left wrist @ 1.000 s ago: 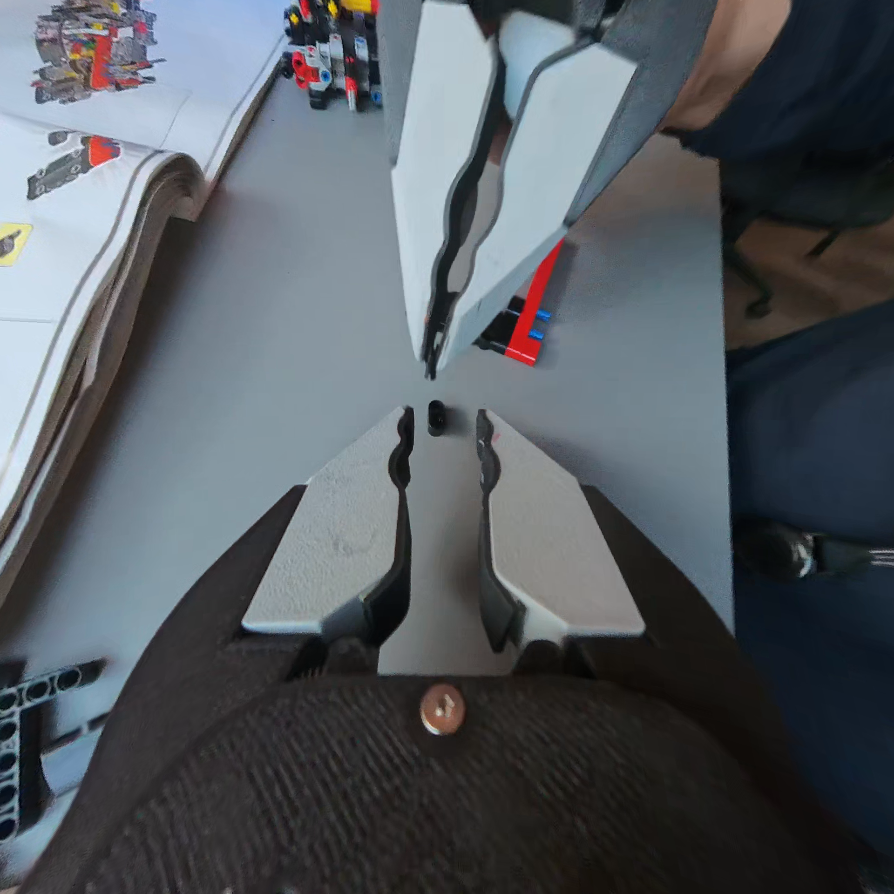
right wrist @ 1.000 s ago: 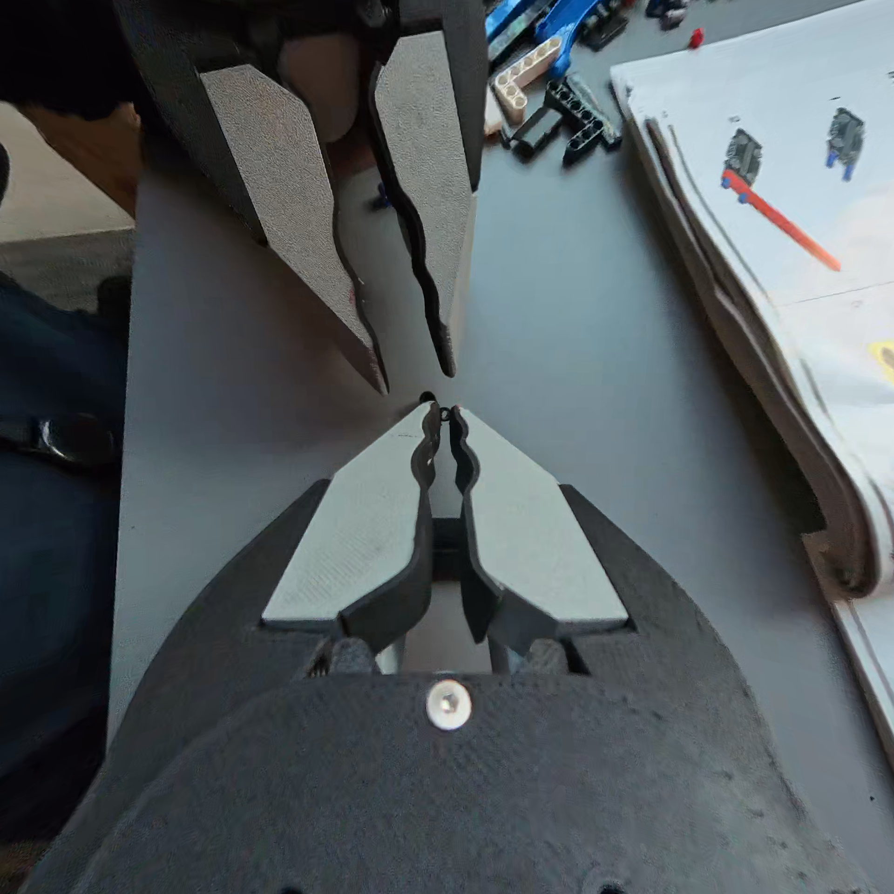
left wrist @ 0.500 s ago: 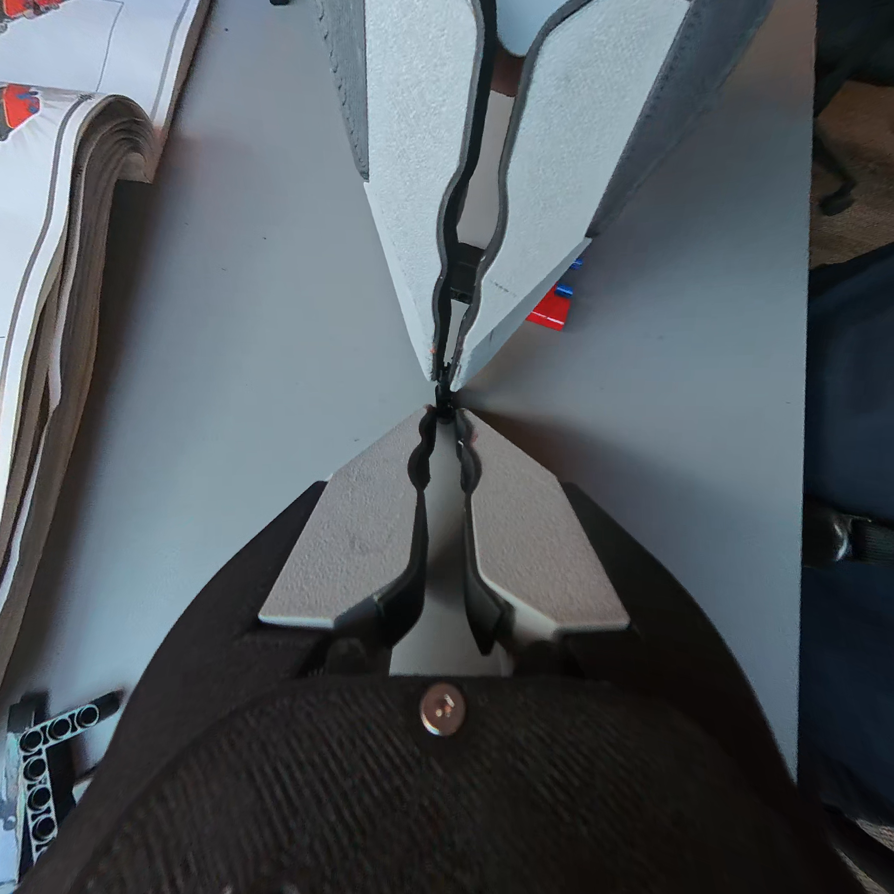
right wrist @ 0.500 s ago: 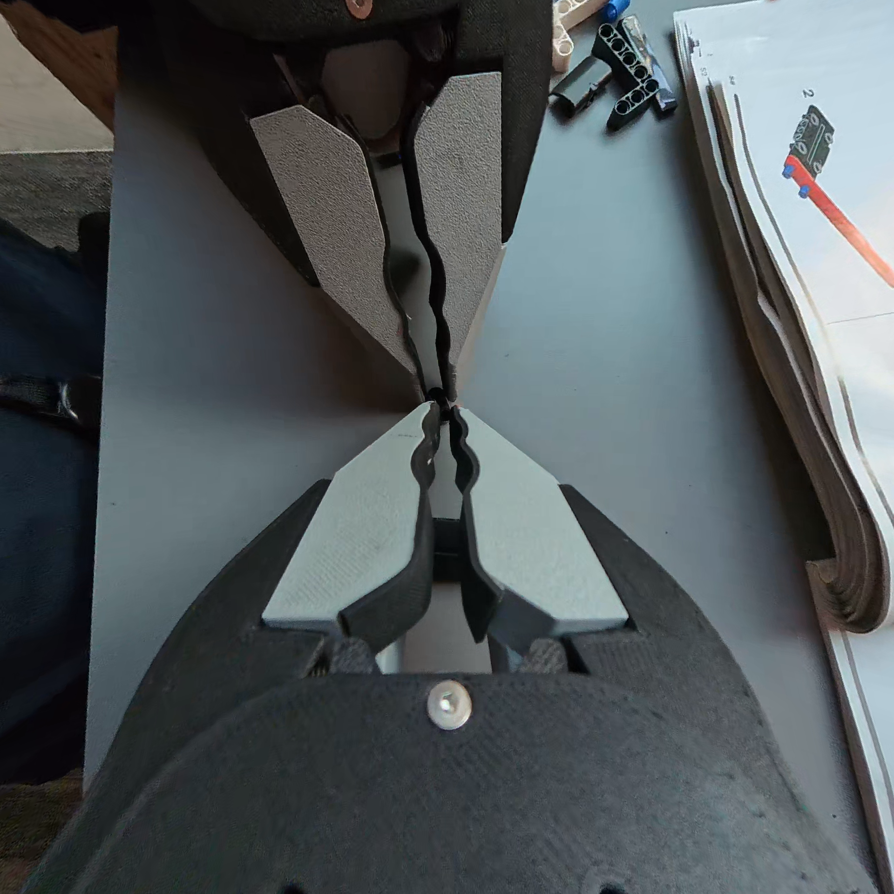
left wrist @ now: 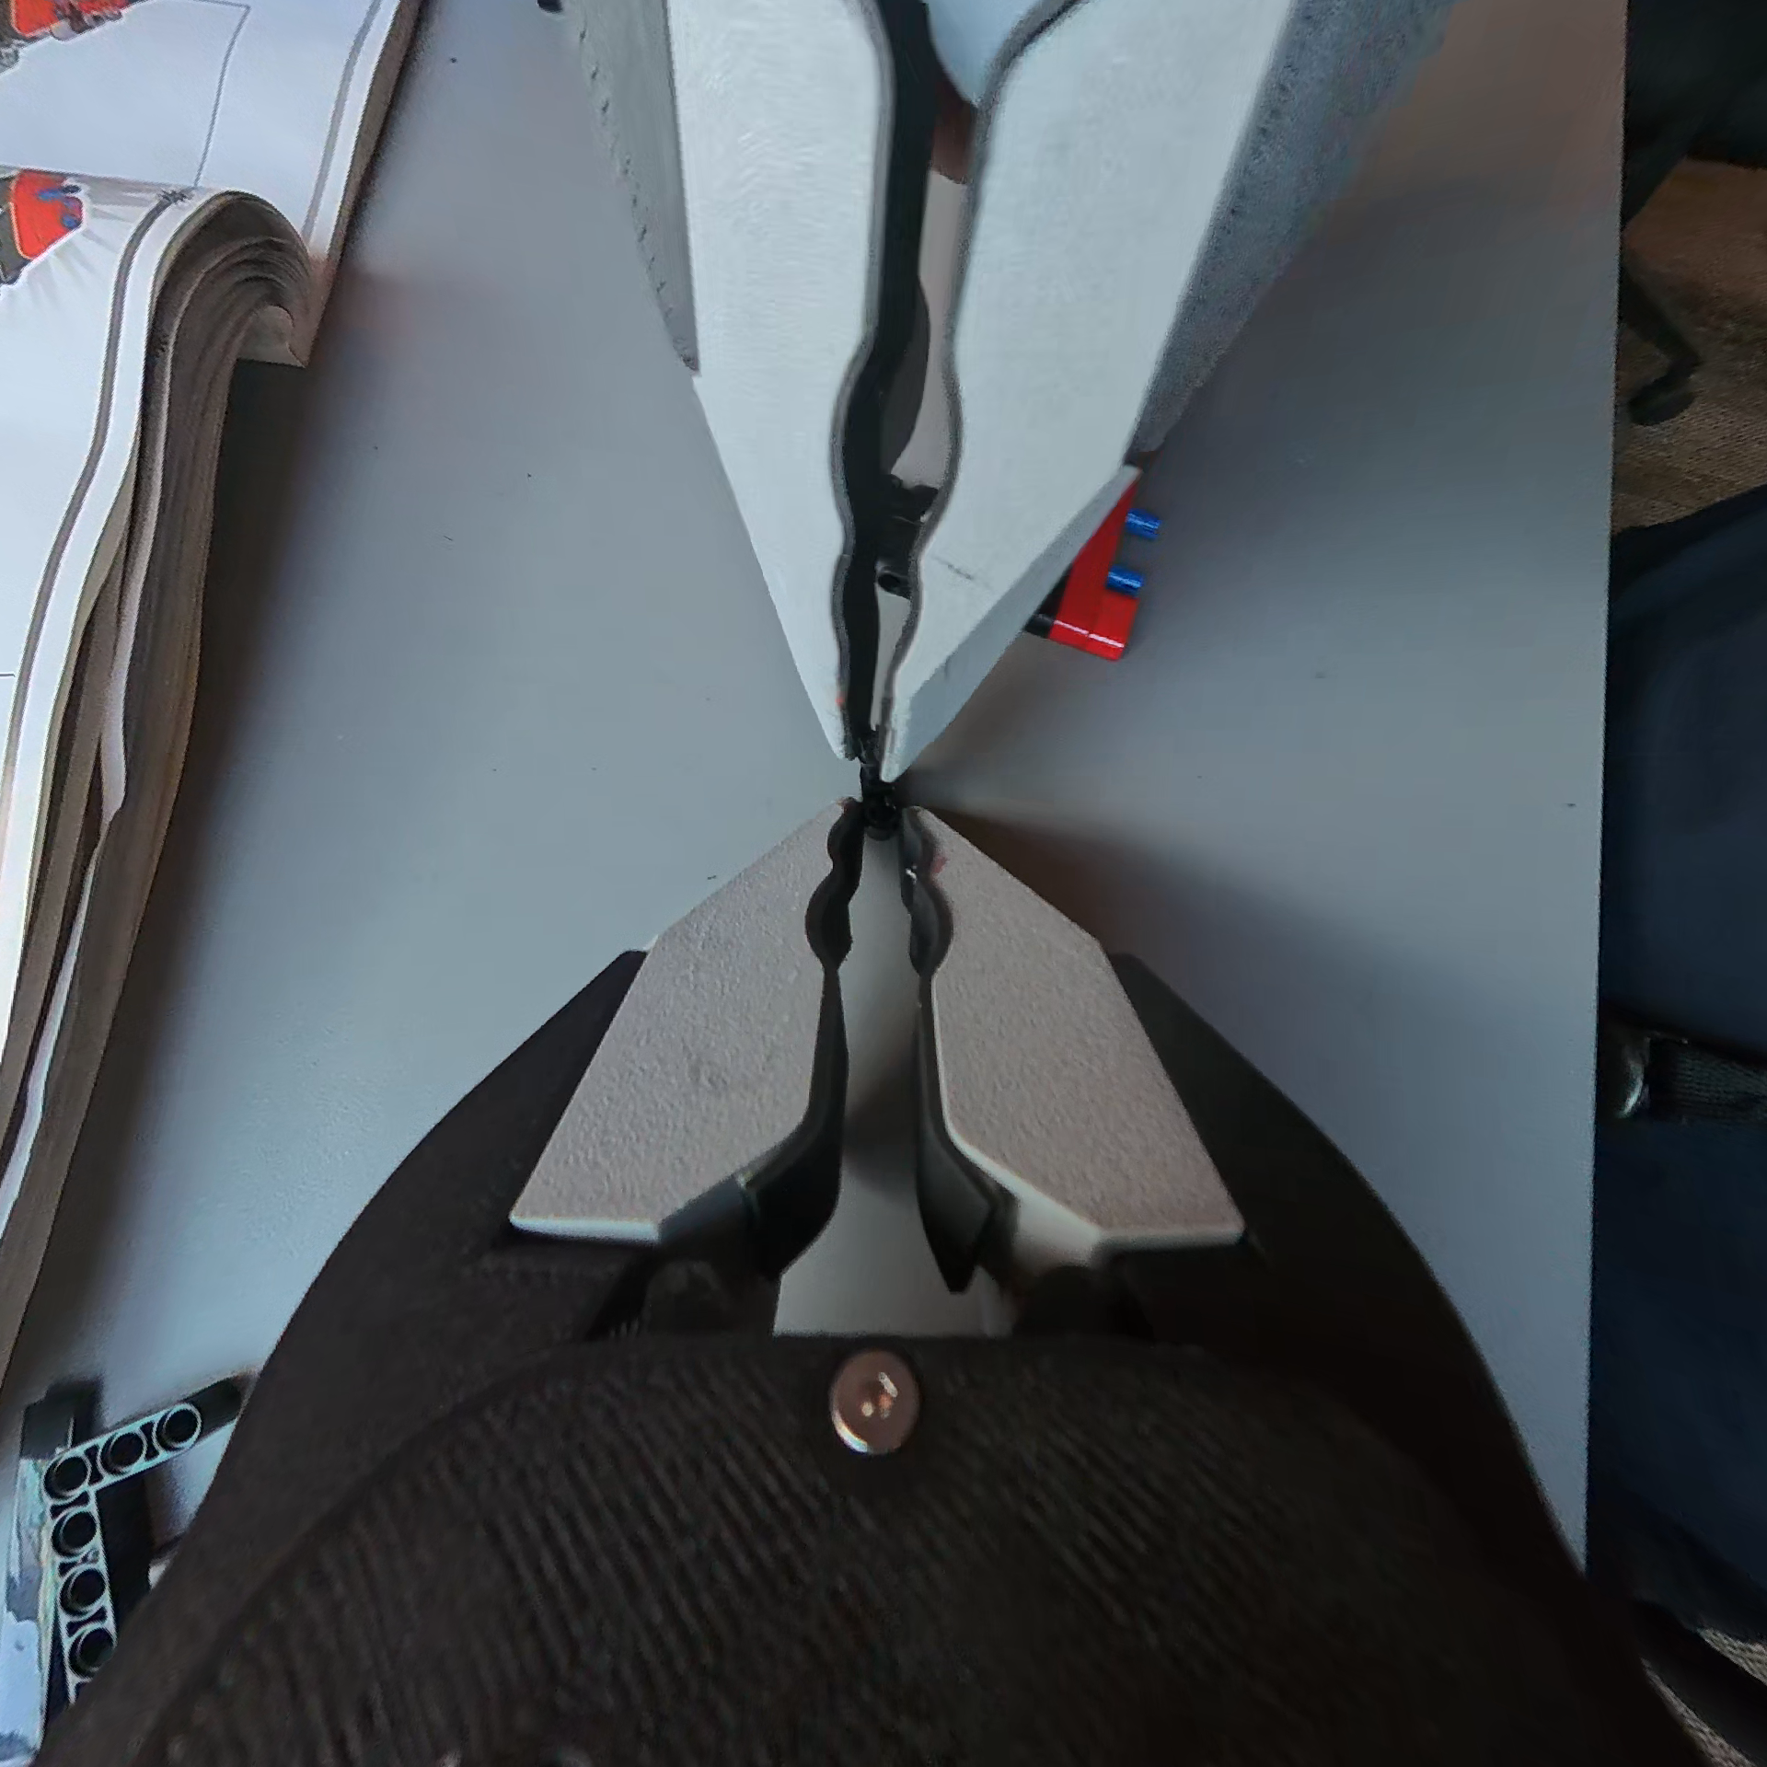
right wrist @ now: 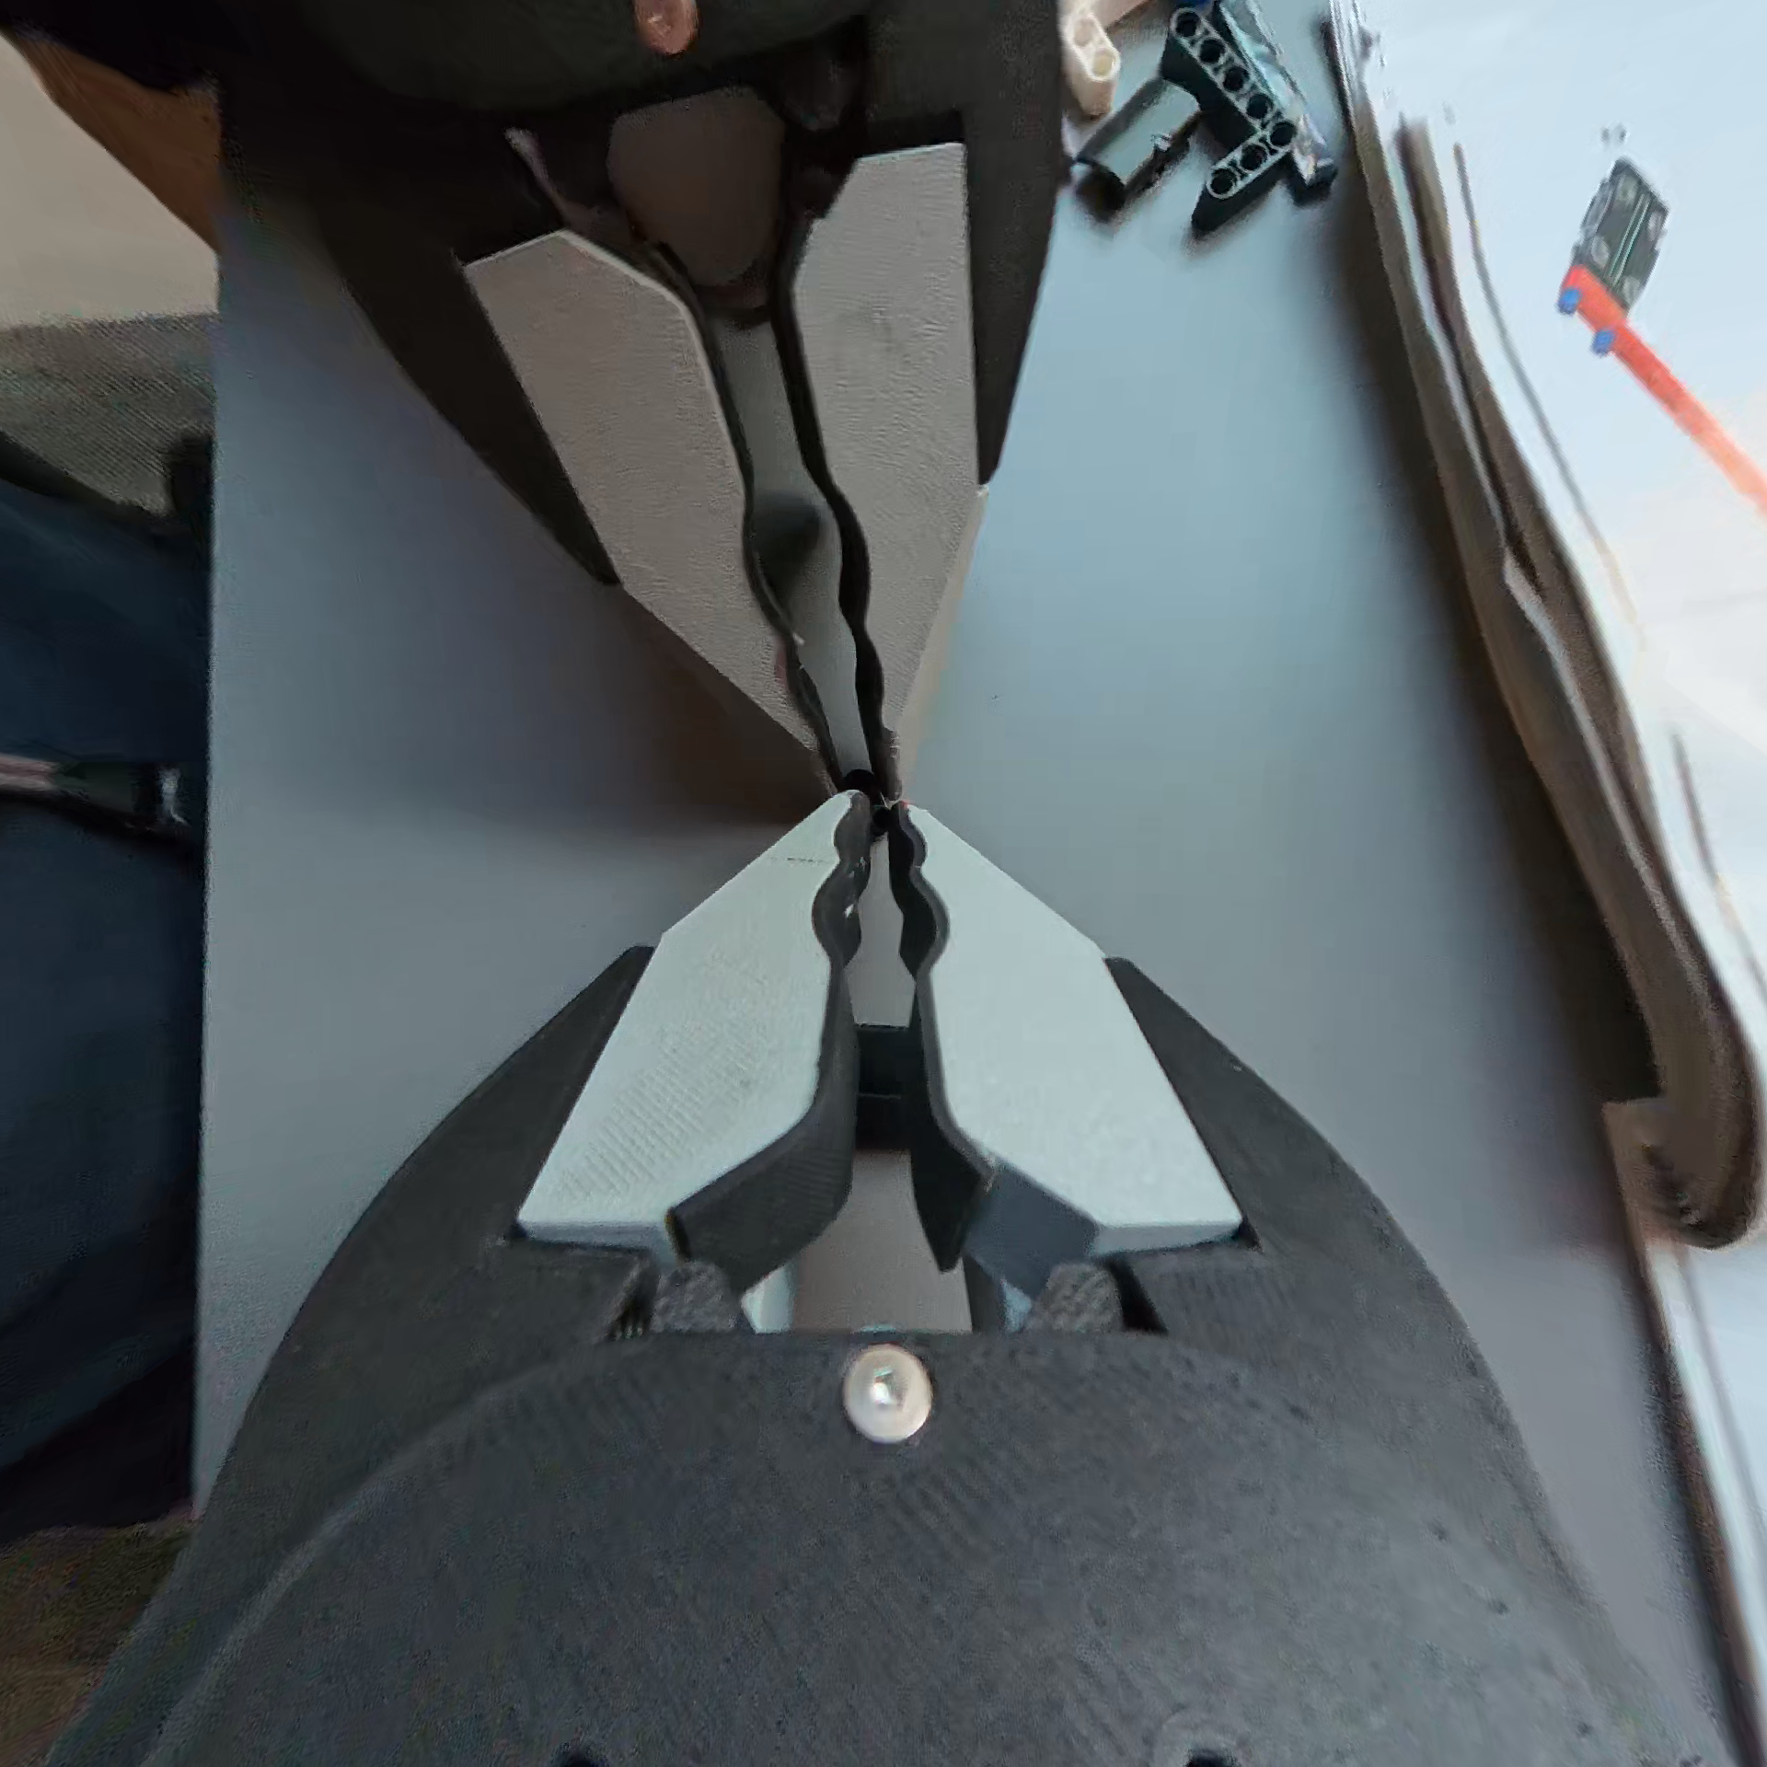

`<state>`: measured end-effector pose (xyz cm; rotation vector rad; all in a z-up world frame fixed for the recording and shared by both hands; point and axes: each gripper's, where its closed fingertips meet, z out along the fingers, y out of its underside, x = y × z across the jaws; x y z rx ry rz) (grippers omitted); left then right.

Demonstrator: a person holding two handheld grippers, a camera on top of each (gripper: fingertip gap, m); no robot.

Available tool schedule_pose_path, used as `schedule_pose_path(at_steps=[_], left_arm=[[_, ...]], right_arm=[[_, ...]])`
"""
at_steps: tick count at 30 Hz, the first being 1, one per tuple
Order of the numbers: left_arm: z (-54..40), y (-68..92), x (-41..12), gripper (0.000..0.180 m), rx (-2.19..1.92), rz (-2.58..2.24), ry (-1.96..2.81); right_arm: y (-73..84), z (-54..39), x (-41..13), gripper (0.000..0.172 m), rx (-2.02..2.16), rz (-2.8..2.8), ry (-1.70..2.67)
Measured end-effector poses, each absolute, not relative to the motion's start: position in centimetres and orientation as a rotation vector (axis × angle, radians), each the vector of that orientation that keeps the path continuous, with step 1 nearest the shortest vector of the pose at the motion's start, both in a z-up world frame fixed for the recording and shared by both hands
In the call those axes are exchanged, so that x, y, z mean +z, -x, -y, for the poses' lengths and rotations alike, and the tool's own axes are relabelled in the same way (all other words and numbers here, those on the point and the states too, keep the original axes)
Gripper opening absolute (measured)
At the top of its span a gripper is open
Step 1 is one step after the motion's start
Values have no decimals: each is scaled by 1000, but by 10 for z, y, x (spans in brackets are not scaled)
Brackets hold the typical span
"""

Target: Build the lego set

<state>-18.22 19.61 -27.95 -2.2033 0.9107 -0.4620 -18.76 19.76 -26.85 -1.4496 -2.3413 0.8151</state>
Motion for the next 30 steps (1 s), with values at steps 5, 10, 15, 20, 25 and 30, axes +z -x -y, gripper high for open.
schedule_pose_path(at_steps=[5,10,15,20,25,30], left_arm=[[-196,182,-280,5,-462,-910,2204],[-197,183,-280,5,-442,-909,2200],[-197,183,-280,5,-431,-913,2197],[-197,183,-280,5,-443,-907,2201],[-197,183,-280,5,-451,-904,2204],[-198,184,-280,5,-435,-894,2205]], right_arm=[[187,-198,-268,2,552,2409,1110],[187,-198,-269,2,348,2467,867],[187,-198,-269,2,502,2534,1045],[188,-197,-269,2,870,2466,1443],[188,-198,-269,2,943,2403,1417],[190,-198,-269,2,447,2528,882]])
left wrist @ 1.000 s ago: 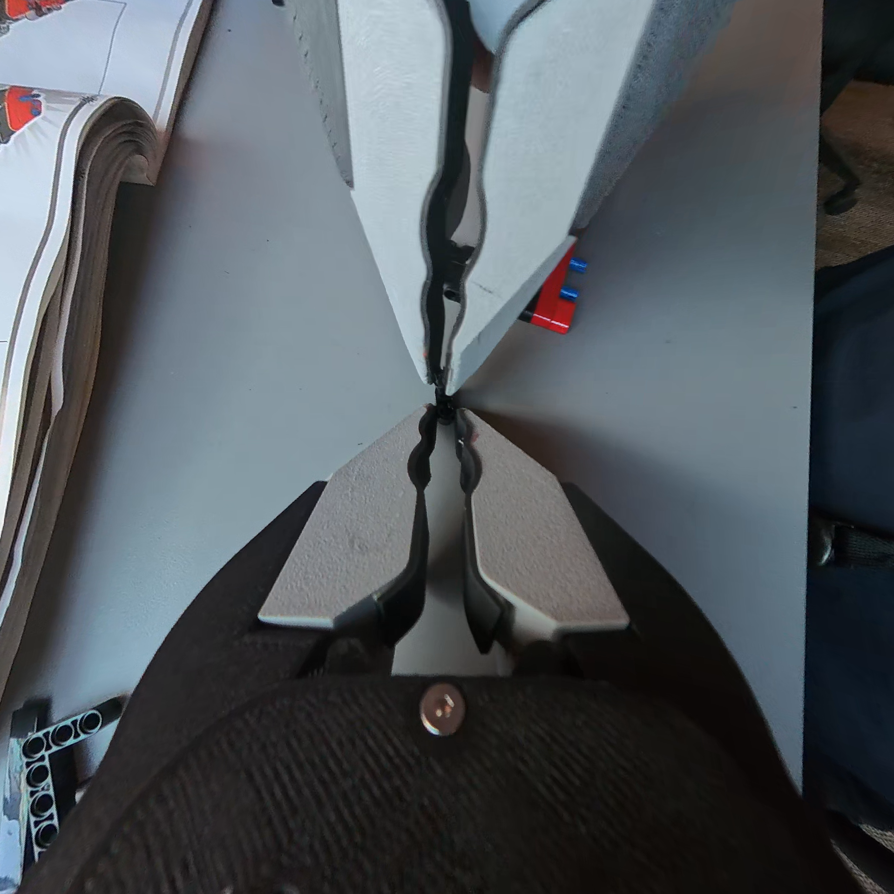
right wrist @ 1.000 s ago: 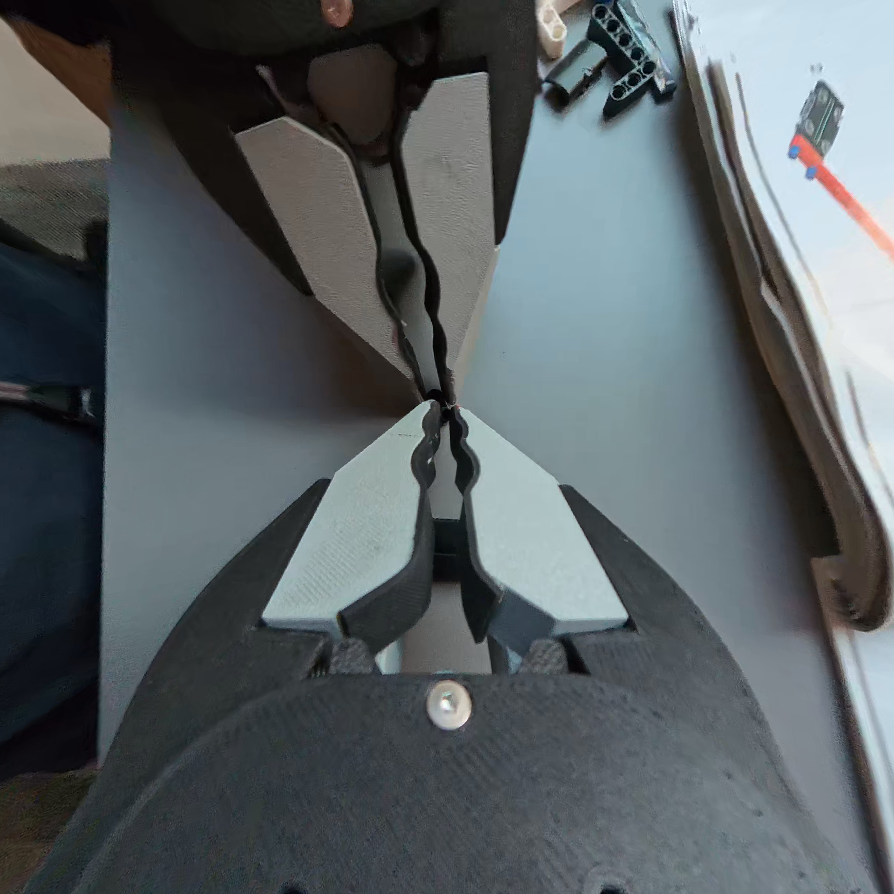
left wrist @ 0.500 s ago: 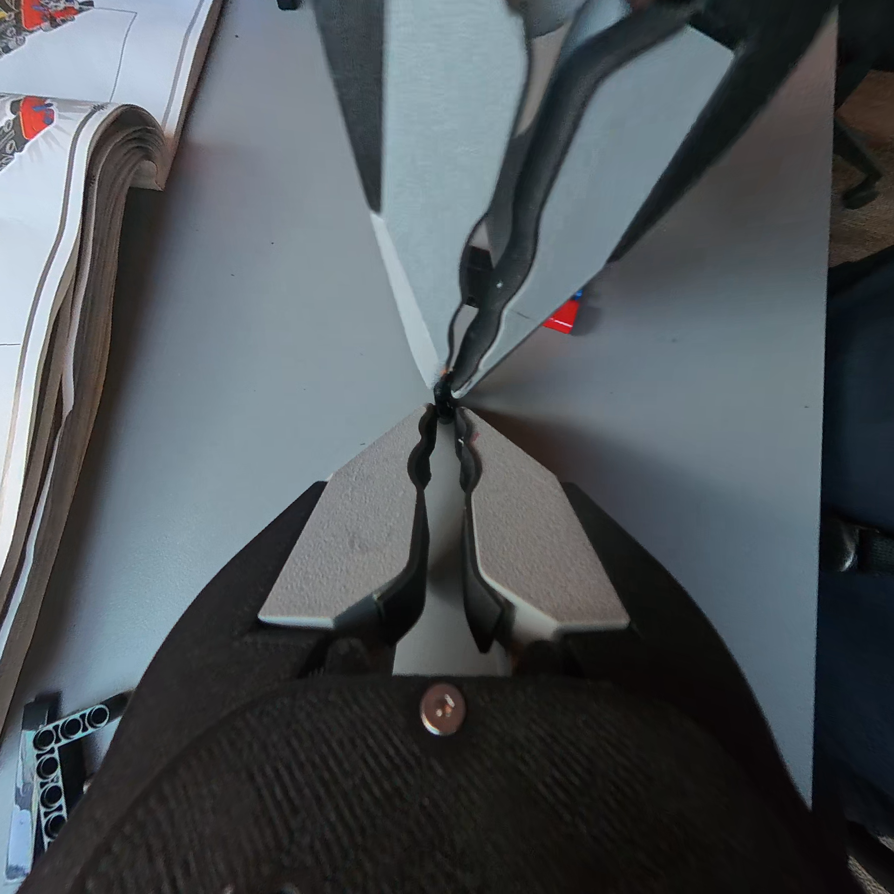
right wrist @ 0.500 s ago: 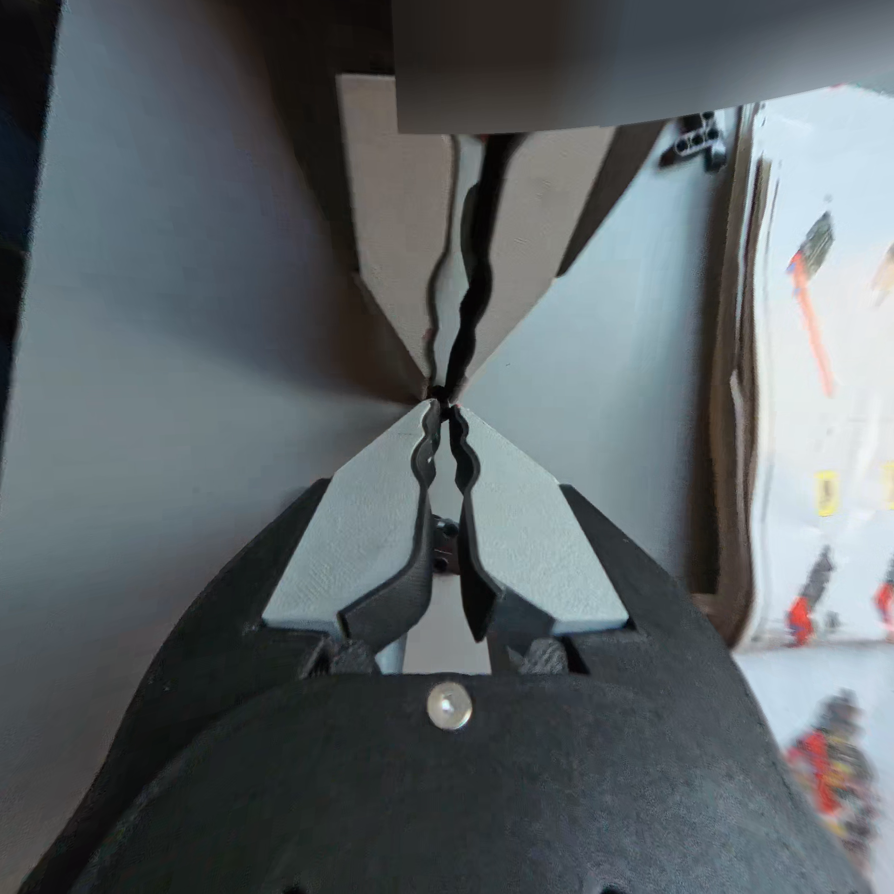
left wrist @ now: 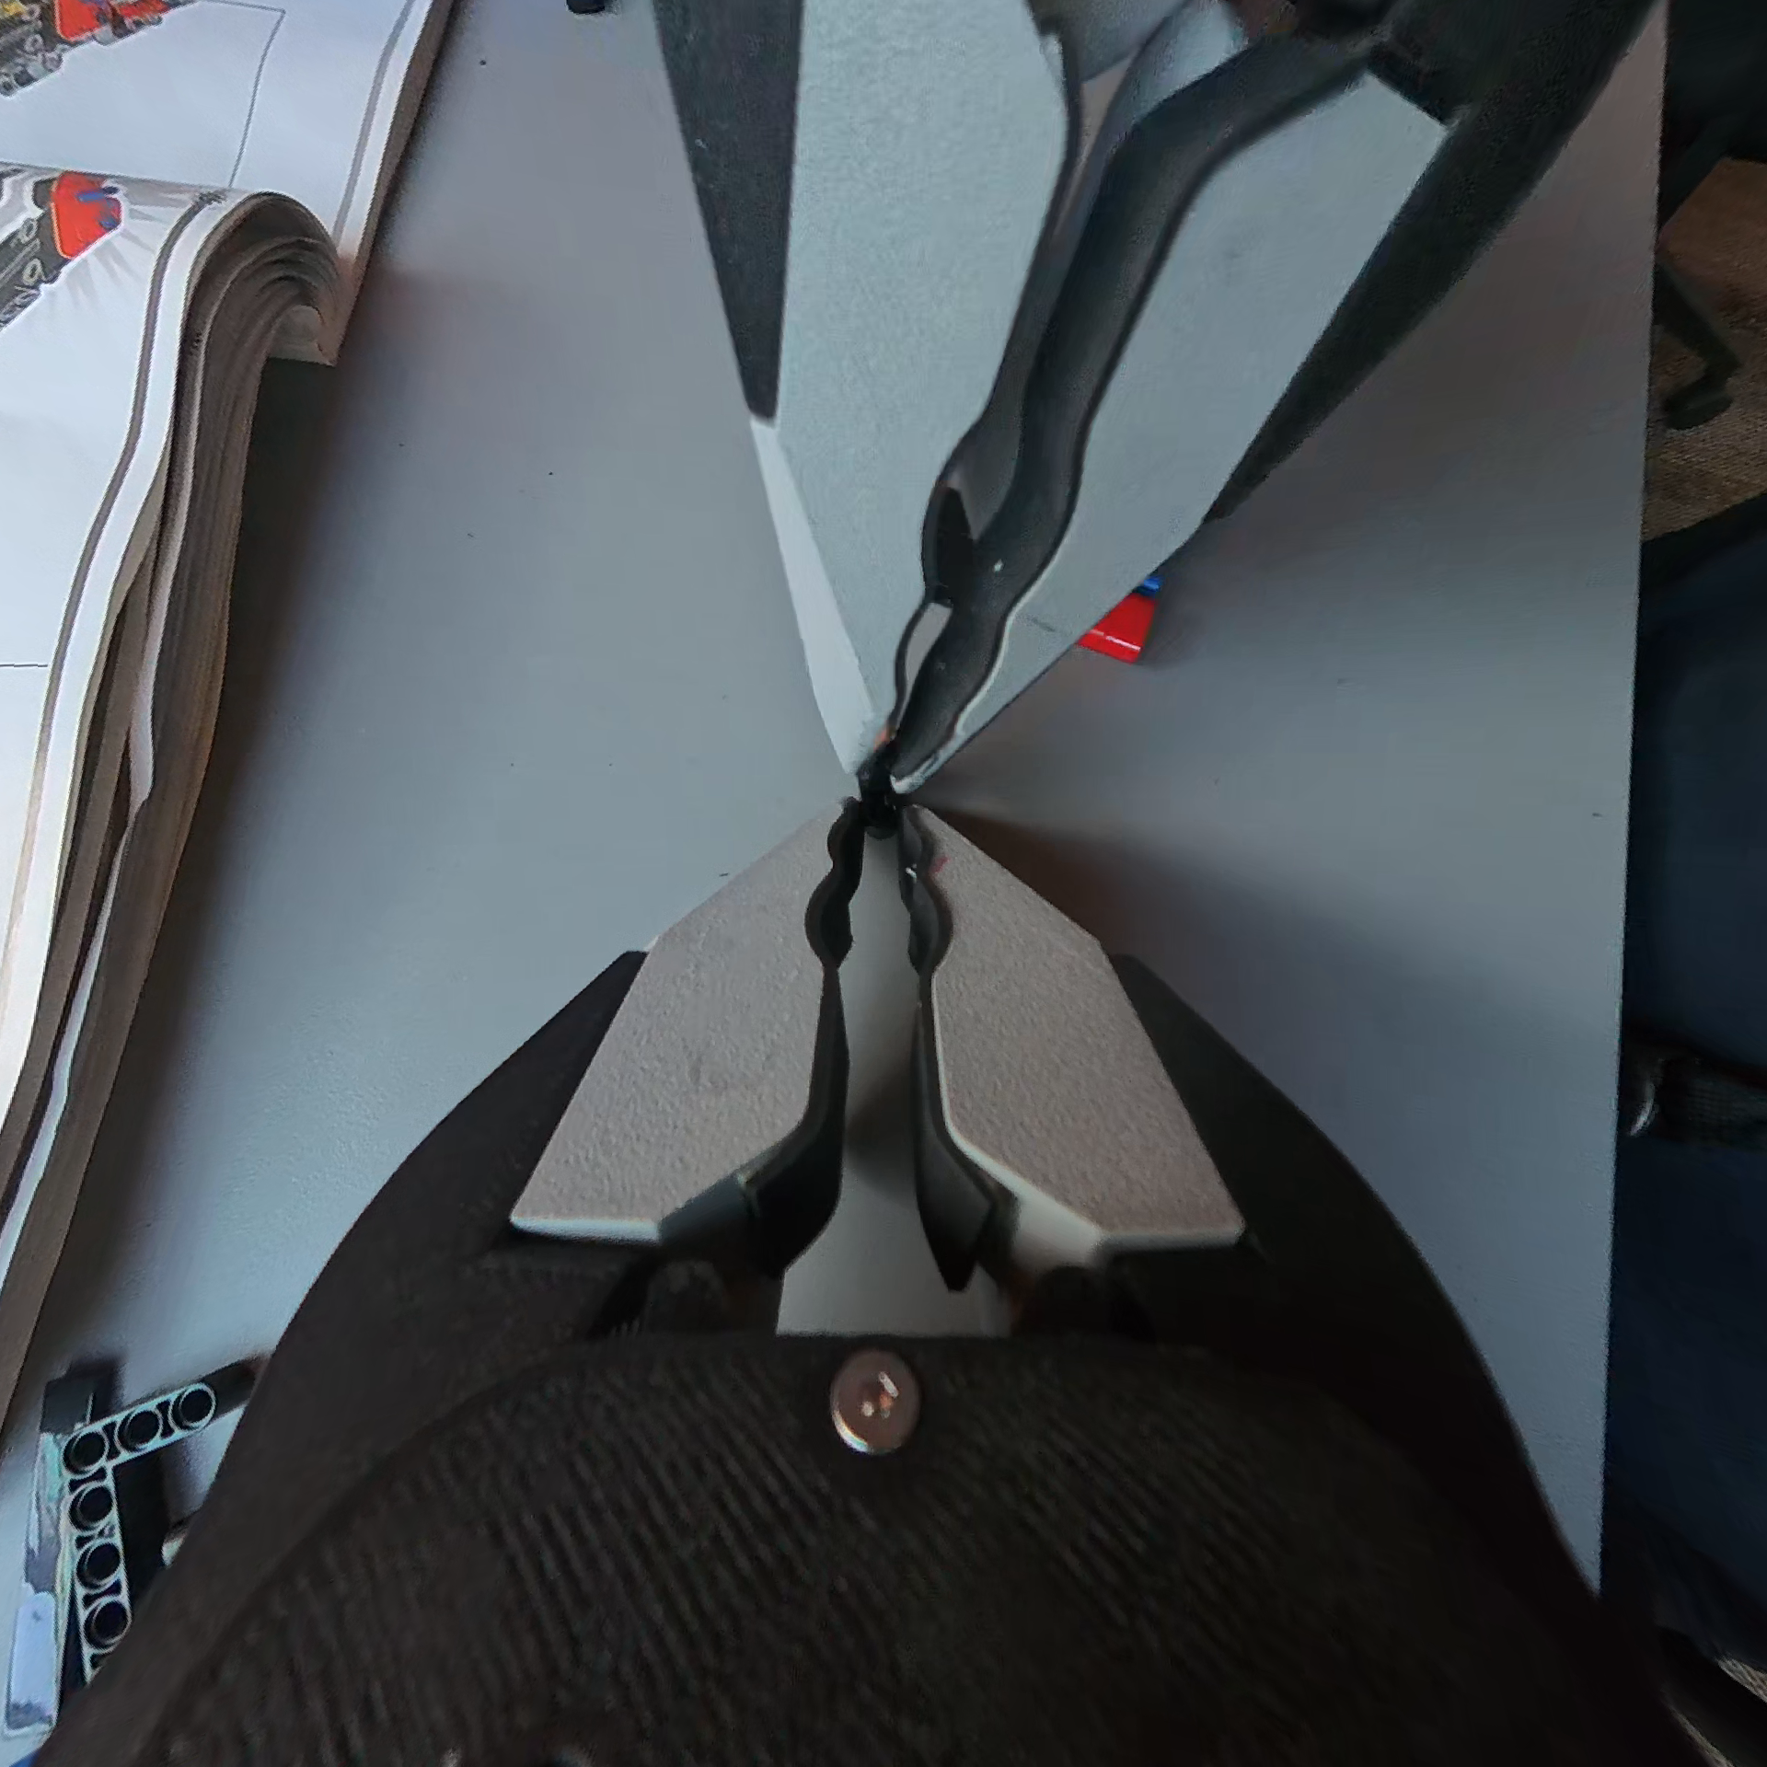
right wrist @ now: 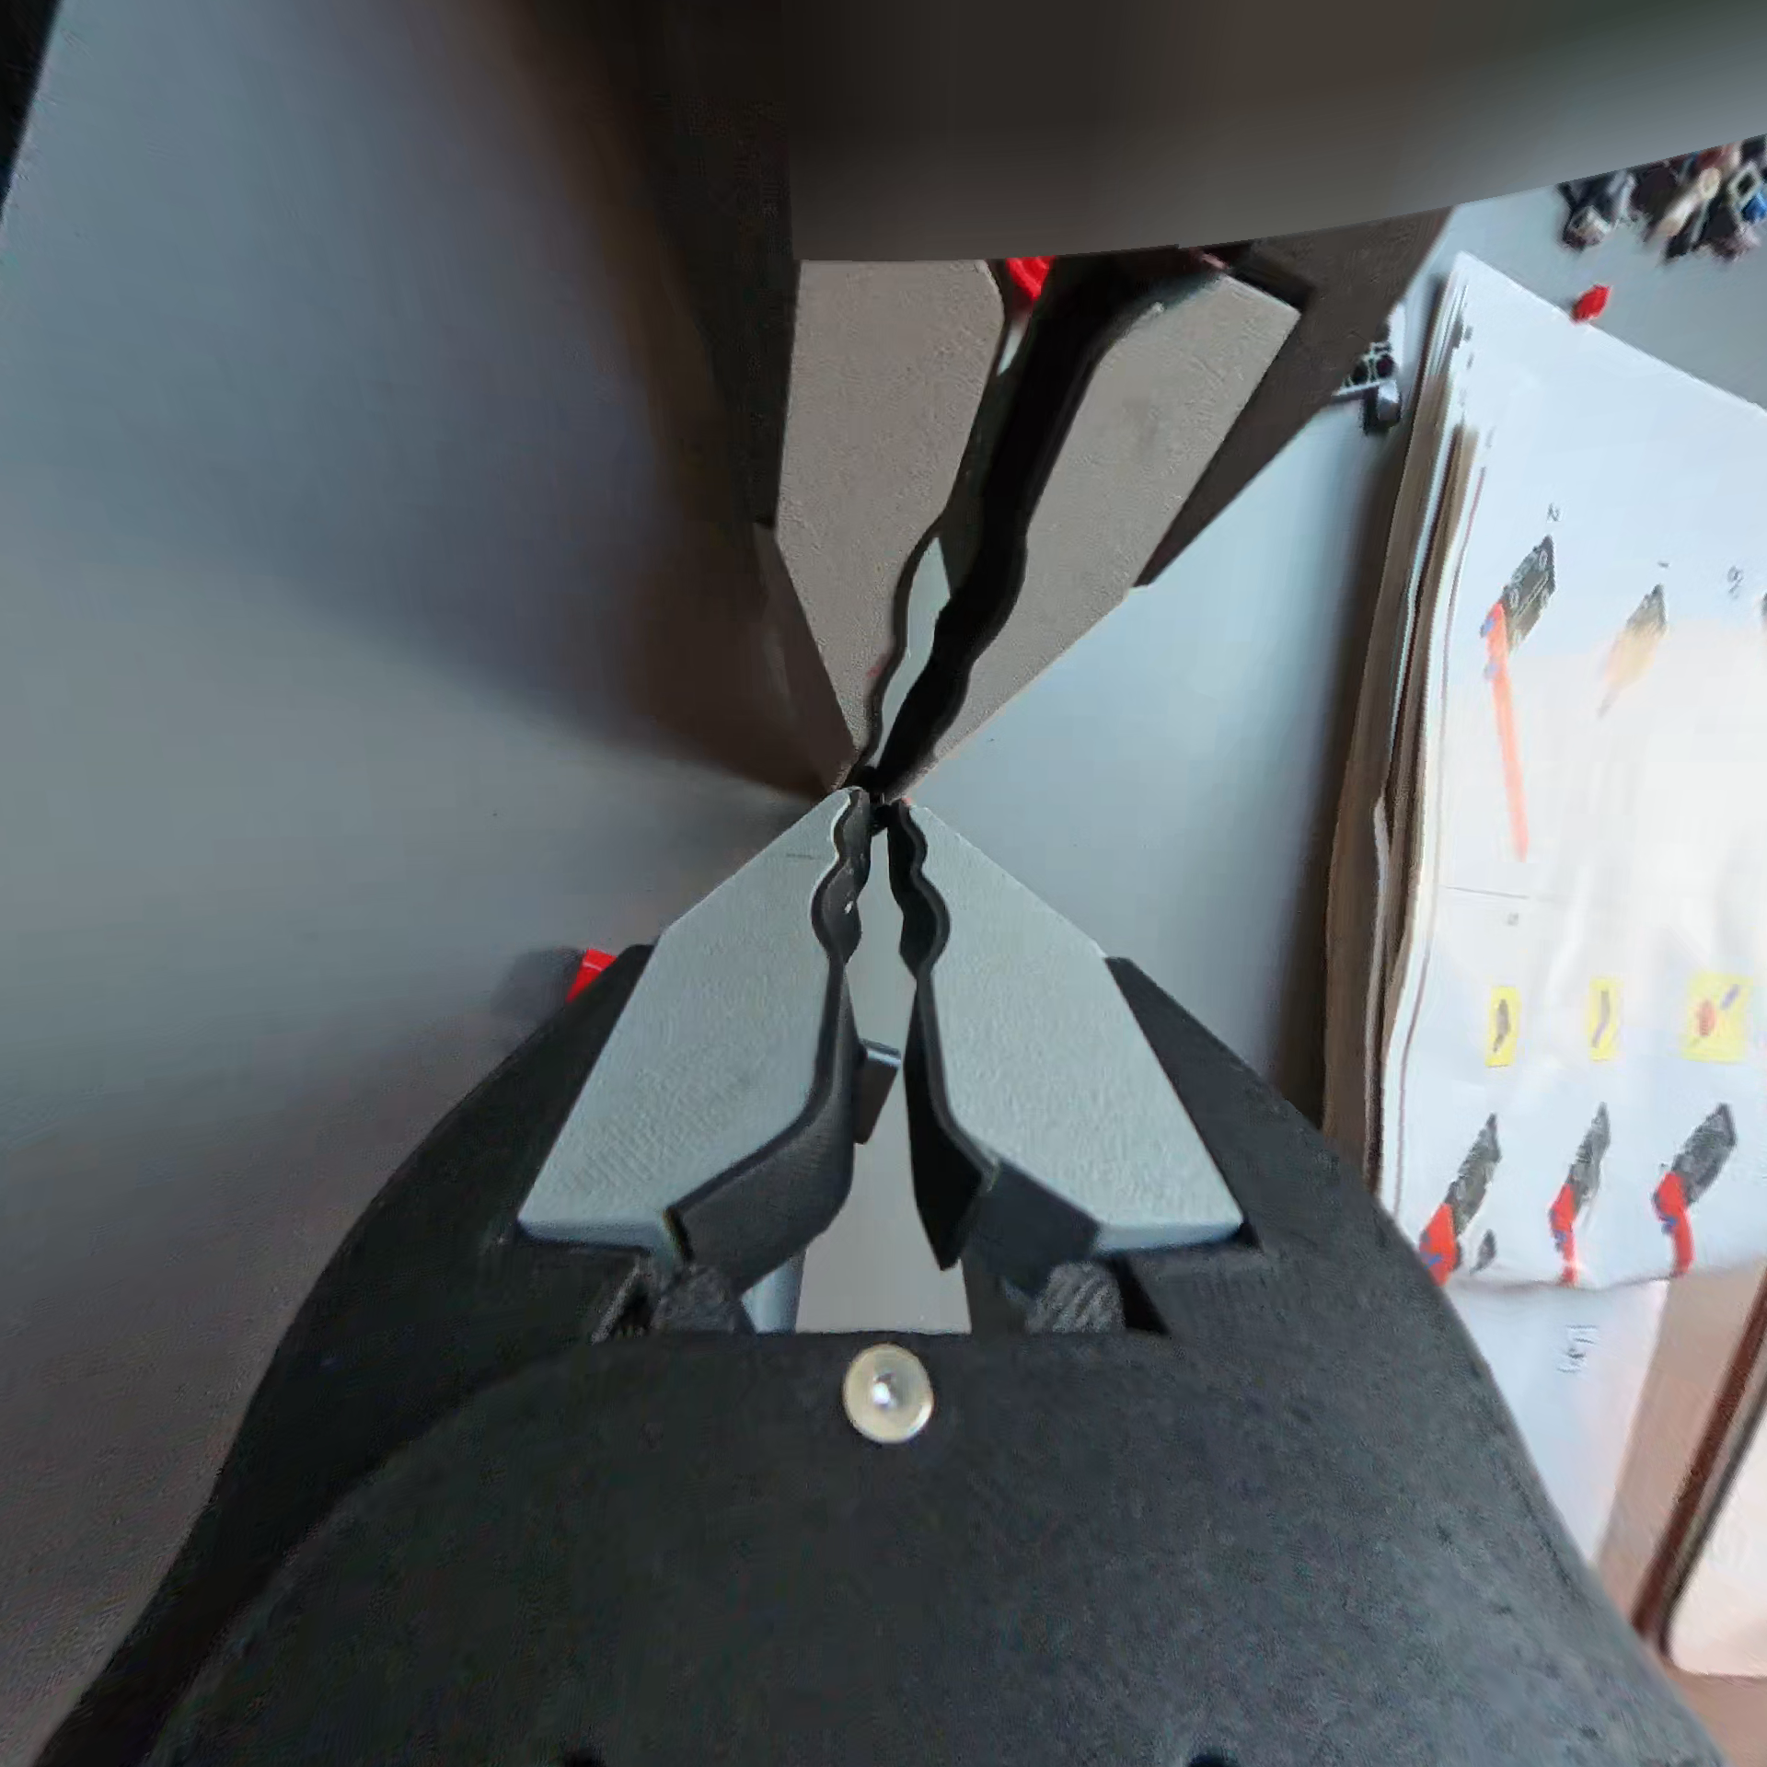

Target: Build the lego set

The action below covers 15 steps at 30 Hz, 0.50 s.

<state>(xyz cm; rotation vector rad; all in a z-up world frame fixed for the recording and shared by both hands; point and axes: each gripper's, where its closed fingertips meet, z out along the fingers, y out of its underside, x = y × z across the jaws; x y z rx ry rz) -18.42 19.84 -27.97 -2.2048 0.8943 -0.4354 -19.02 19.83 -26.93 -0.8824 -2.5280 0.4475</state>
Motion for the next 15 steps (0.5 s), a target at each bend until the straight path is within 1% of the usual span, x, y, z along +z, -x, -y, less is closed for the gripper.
schedule_pose_path(at_steps=[3,7,10,12,15], left_arm=[[-198,184,-280,5,-422,-897,2201],[-199,184,-280,5,-430,-892,2205],[-198,184,-280,5,-436,-893,2205],[-198,183,-280,5,-444,-893,2206],[-198,184,-280,5,-446,-891,2207]], right_arm=[[190,-198,-270,2,454,2544,904],[191,-197,-269,2,855,2480,1374],[189,-198,-270,2,1019,2421,1498],[189,-199,-270,2,946,2431,1368],[191,-196,-269,3,569,2499,919]])
